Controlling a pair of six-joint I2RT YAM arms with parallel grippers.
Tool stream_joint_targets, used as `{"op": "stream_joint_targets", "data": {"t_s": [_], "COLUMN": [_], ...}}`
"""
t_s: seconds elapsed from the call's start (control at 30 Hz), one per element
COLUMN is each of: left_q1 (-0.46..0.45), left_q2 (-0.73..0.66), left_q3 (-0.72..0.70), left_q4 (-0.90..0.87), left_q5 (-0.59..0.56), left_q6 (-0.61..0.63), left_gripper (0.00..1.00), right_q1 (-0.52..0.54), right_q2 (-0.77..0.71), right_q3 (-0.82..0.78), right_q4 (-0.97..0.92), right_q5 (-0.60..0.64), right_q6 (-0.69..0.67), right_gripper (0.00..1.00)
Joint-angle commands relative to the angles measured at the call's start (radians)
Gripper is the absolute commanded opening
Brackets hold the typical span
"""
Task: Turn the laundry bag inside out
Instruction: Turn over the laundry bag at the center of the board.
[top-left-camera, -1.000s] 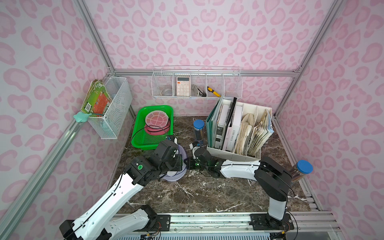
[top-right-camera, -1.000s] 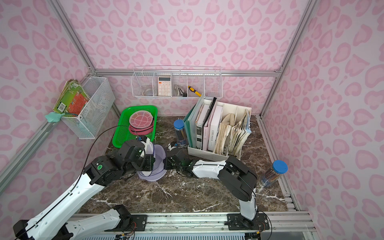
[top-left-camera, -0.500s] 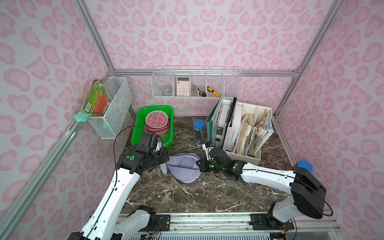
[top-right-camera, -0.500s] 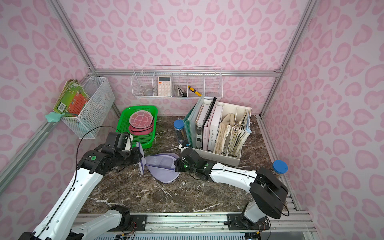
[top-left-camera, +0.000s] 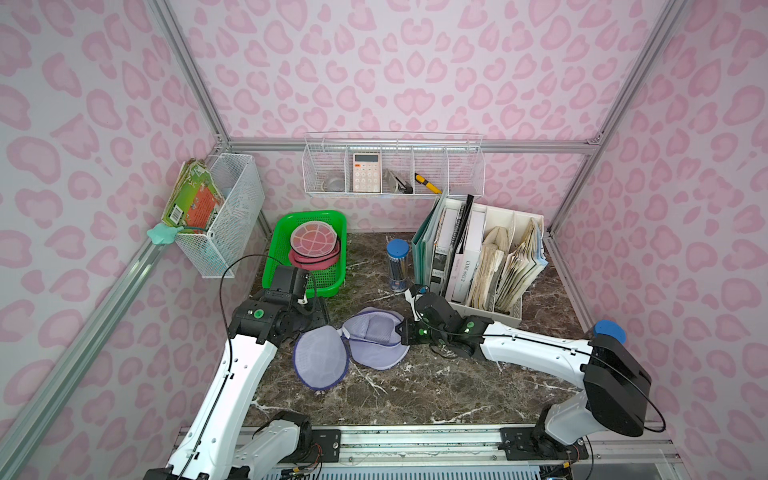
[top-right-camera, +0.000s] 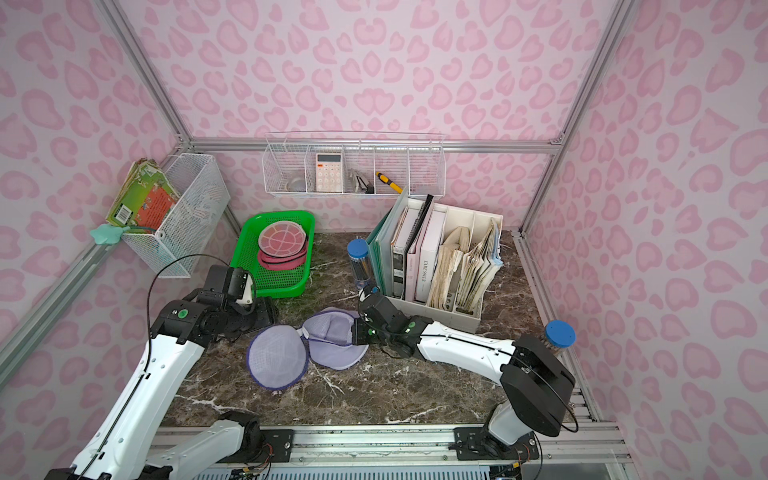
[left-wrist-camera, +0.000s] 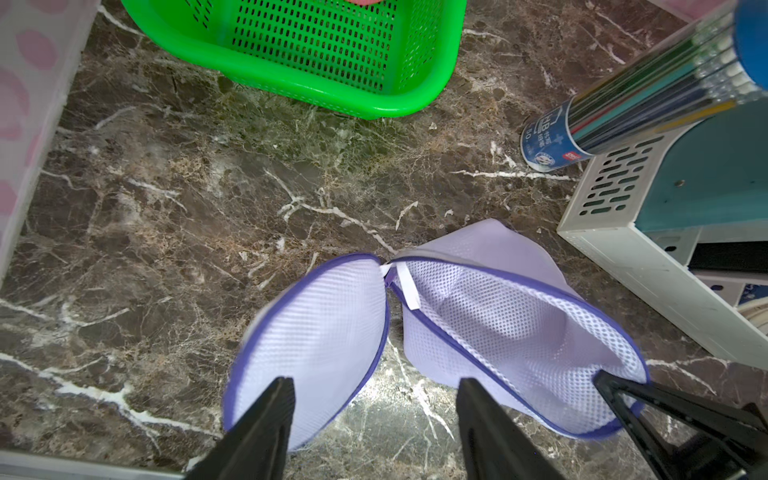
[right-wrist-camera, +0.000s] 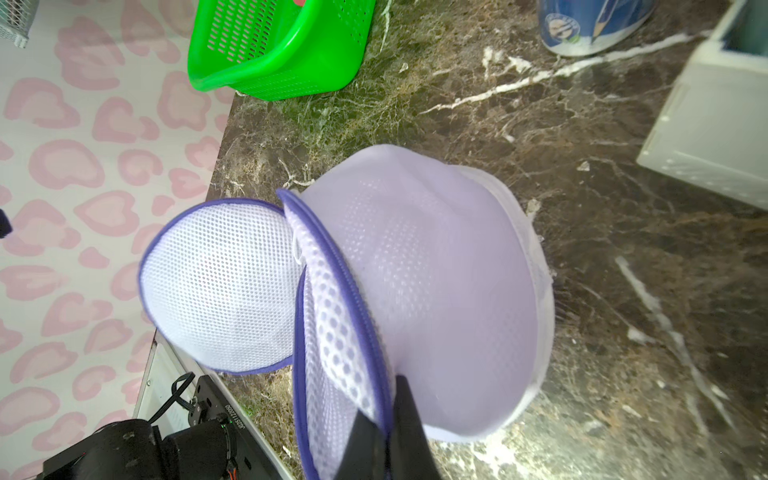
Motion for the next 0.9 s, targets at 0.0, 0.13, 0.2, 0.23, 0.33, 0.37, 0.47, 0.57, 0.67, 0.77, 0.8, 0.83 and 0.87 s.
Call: {"op": "stream_joint_targets", "data": {"t_s": [0.0,0.13,0.2,0.23,0.33,0.37,0.47,0.57,0.67,0.77,0.8,0.83,0.87], "left_q1": [0.0,-0.021,-0.048,-0.066,-0.131,-0.158,-0.237,-0.311,-0.368,-0.421,-0.437,-0.452,-0.465], "left_q2": [0.001,-0.008,-0.006,-0.003,0.03,0.05,0.128,0.221,0.334,0.442,0.47,0.497,0.522], "left_q3": [0.005,-0.084,-0.115,-0.125,-0.123,-0.115,-0.081,-0.038,0.024,0.088,0.103,0.121,0.137], "left_q4": [-0.004,0.085,0.112,0.123,0.153,0.16,0.168,0.185,0.181,0.166,0.163,0.161,0.157], "left_q5": [0.2,0.402,0.427,0.431,0.421,0.41,0.371,0.335,0.314,0.277,0.267,0.257,0.245], "left_q6": [0.04,0.001,-0.034,-0.053,-0.097,-0.108,-0.128,-0.144,-0.154,-0.166,-0.168,-0.169,-0.171], "left_gripper": [0.63,0.56,0.55,0.55,0.55,0.55,0.55,0.55,0.56,0.58,0.58,0.58,0.59], "right_q1": [-0.005,-0.018,-0.022,-0.024,-0.033,-0.039,-0.059,-0.085,-0.103,-0.112,-0.115,-0.121,-0.124], "right_q2": [0.0,-0.019,-0.045,-0.064,-0.131,-0.158,-0.24,-0.324,-0.415,-0.508,-0.533,-0.559,-0.58], "right_q3": [0.003,-0.016,-0.032,-0.044,-0.085,-0.105,-0.173,-0.244,-0.31,-0.373,-0.385,-0.399,-0.408], "right_q4": [-0.007,0.013,0.021,0.025,0.025,0.022,0.012,-0.017,-0.037,-0.046,-0.054,-0.064,-0.074], "right_q5": [0.01,0.0,0.006,0.014,0.05,0.062,0.104,0.145,0.188,0.233,0.239,0.243,0.248], "right_q6": [-0.017,-0.017,-0.017,-0.017,-0.013,-0.009,0.005,0.034,0.055,0.072,0.077,0.079,0.082], "right_gripper": [0.05,0.27,0.44,0.51,0.64,0.66,0.71,0.76,0.88,0.99,0.99,0.99,0.99]}}
